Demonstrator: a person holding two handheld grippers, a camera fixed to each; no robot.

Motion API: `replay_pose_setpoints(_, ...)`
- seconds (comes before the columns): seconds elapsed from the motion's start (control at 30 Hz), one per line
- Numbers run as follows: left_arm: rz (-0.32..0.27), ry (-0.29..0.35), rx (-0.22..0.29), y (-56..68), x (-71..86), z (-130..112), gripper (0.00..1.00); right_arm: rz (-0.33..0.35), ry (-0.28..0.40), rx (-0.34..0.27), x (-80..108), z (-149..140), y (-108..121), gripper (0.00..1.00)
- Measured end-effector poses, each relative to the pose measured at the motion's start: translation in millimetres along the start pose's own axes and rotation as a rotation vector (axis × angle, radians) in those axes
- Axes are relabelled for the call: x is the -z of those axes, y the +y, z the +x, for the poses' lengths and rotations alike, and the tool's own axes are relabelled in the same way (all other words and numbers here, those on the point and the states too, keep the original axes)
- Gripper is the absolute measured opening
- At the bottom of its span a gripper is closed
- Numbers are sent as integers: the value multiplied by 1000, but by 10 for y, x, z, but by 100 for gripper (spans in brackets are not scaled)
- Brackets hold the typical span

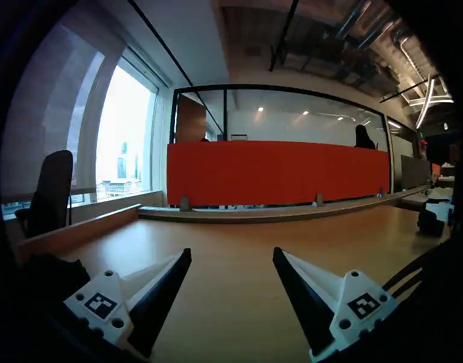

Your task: Fold towel

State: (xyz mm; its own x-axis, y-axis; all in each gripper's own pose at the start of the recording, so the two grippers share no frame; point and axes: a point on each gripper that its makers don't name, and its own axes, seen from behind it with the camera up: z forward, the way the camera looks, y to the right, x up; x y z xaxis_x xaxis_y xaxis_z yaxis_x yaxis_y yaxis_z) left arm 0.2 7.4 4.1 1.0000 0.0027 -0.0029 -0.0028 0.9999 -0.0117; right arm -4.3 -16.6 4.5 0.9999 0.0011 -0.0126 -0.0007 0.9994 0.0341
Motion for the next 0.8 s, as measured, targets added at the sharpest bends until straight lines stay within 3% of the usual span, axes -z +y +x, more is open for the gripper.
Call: replay_pose_setpoints(0.8, 0, -1, 3, -10, 0, 18, 100, 0, 0, 0, 1, 3, -2, 99)
